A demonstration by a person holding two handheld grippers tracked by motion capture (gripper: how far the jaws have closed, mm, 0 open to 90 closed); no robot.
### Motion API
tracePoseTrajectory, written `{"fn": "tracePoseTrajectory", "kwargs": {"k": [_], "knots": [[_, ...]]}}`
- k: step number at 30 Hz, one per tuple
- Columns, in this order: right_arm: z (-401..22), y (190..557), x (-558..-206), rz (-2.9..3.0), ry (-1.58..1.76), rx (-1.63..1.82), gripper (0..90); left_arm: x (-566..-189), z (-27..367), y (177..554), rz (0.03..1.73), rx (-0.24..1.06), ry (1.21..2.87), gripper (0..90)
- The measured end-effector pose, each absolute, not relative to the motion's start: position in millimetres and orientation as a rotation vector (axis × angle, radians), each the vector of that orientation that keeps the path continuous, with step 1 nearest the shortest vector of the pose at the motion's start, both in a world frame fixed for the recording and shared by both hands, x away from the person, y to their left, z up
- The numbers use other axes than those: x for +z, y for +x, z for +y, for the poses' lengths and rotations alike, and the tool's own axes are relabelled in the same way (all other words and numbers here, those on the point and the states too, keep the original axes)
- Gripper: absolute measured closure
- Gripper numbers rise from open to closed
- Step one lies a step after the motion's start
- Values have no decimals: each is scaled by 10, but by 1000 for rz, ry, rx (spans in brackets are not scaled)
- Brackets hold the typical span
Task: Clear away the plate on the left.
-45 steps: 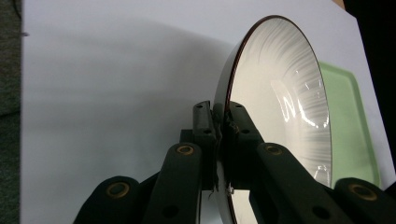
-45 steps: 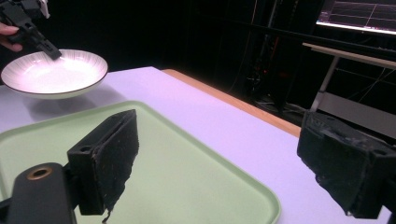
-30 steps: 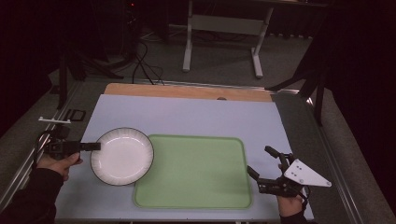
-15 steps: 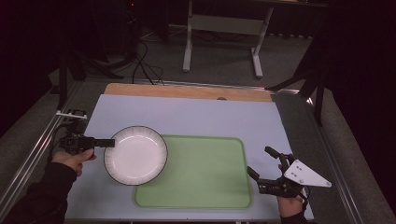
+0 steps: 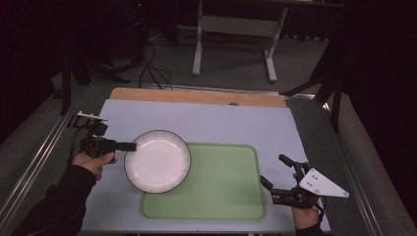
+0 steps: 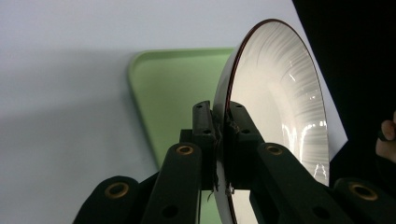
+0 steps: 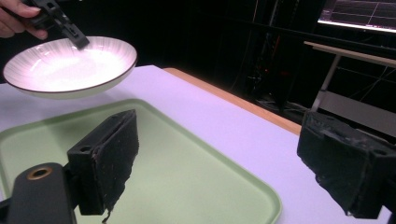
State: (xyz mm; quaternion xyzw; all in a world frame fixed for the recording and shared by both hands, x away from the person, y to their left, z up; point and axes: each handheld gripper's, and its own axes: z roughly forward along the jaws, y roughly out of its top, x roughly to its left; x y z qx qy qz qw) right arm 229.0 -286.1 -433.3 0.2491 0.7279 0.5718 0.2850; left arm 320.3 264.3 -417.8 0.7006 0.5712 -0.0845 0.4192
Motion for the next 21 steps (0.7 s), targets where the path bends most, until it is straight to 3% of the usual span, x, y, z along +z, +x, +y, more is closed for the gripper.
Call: {"fn": "tracePoseTrajectory", "kwargs": {"k": [21], "knots": [[-2900, 2281, -4315, 1923, 663, 1570, 113, -4072, 2068, 3393, 1318, -258, 1824, 849]]}}
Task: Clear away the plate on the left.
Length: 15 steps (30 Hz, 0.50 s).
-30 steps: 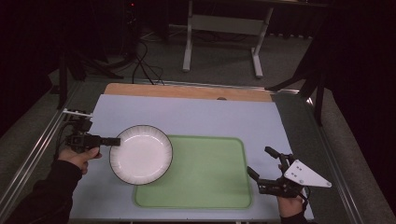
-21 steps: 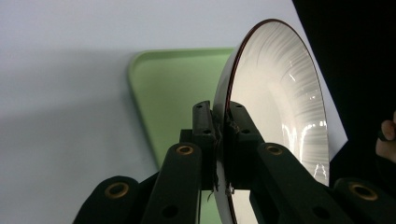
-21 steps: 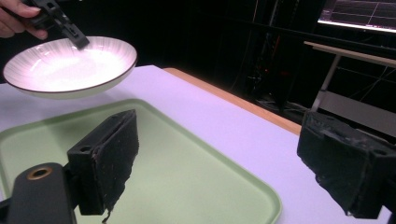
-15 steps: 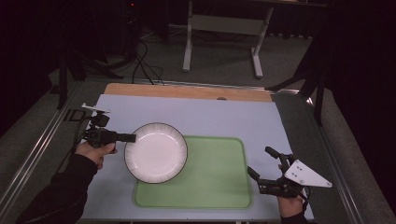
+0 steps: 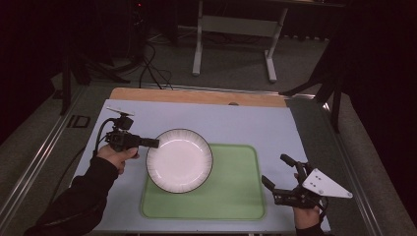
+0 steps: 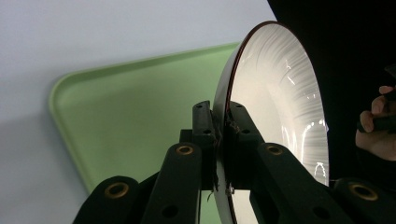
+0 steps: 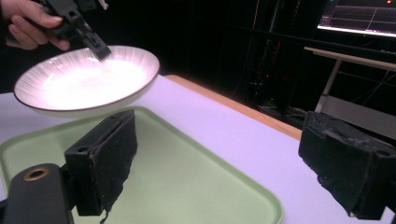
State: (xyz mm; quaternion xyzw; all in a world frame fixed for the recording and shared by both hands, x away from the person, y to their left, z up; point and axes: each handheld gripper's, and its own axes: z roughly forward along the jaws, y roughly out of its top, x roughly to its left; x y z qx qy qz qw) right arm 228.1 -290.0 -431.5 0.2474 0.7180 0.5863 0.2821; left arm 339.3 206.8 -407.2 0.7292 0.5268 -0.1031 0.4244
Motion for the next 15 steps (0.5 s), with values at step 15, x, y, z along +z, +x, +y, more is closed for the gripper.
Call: {"fn": "tracePoseTrajectory", "kwargs": {"k": [15], "knots": [[-2903, 2266, -4302, 1933, 643, 1592, 109, -4182, 1697, 3539, 1279, -302, 1848, 849]]}}
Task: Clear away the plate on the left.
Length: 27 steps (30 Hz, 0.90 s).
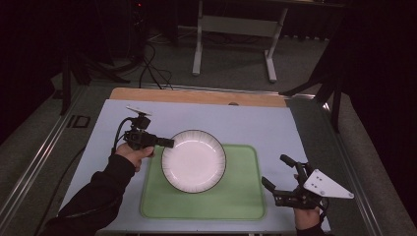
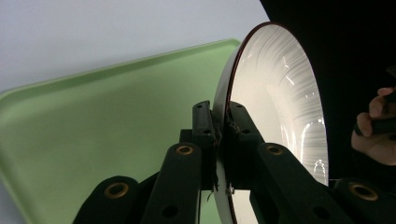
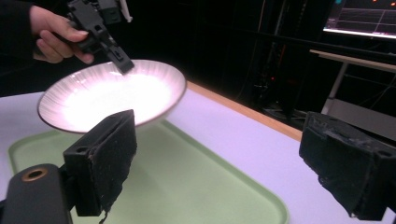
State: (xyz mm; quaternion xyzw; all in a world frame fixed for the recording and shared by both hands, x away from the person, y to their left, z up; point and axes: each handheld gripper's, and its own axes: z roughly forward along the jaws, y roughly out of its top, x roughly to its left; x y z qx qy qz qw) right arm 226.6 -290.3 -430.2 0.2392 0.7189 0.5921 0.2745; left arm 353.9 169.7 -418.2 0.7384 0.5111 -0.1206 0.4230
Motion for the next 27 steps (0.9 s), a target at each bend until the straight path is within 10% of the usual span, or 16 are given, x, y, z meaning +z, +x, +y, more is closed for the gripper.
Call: {"fn": "tracePoseTrajectory", "kwargs": {"k": [27], "knots": [[-2890, 2275, -4330, 1946, 647, 1567, 110, -4775, 1287, 3671, 1329, -373, 1877, 847]]}}
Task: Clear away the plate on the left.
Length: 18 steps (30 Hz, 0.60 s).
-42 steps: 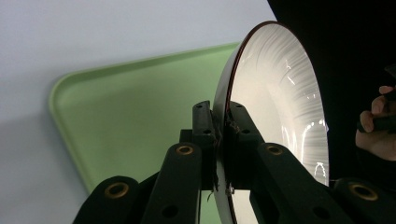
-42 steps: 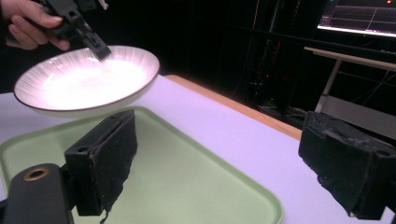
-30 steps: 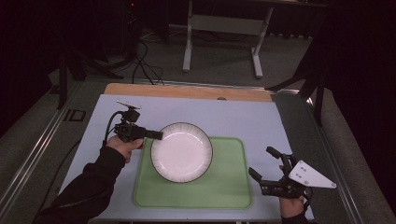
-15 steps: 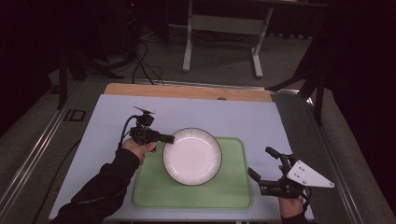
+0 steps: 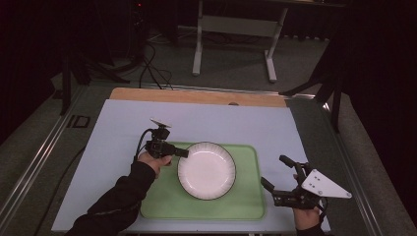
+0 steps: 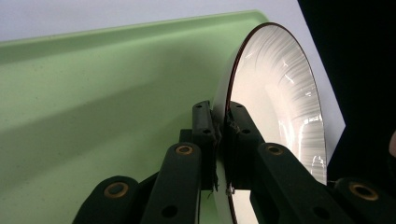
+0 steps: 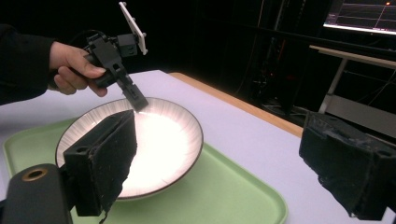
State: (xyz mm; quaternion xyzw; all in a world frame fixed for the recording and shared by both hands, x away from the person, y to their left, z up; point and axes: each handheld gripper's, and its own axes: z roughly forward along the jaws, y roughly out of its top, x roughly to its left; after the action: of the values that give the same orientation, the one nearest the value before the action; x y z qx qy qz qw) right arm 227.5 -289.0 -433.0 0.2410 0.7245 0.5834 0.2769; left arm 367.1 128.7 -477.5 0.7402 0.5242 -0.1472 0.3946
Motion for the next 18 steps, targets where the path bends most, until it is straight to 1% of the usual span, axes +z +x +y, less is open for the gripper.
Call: {"fn": "tracePoseTrajectory", "kwargs": {"k": [12, 18], "knots": [[-2894, 2282, -4337, 1949, 649, 1561, 110, -4976, 1242, 3702, 1365, -370, 1924, 844], [-2887, 2278, -4335, 1951, 645, 1560, 110, -4997, 1238, 3714, 1354, -361, 1939, 846]]}}
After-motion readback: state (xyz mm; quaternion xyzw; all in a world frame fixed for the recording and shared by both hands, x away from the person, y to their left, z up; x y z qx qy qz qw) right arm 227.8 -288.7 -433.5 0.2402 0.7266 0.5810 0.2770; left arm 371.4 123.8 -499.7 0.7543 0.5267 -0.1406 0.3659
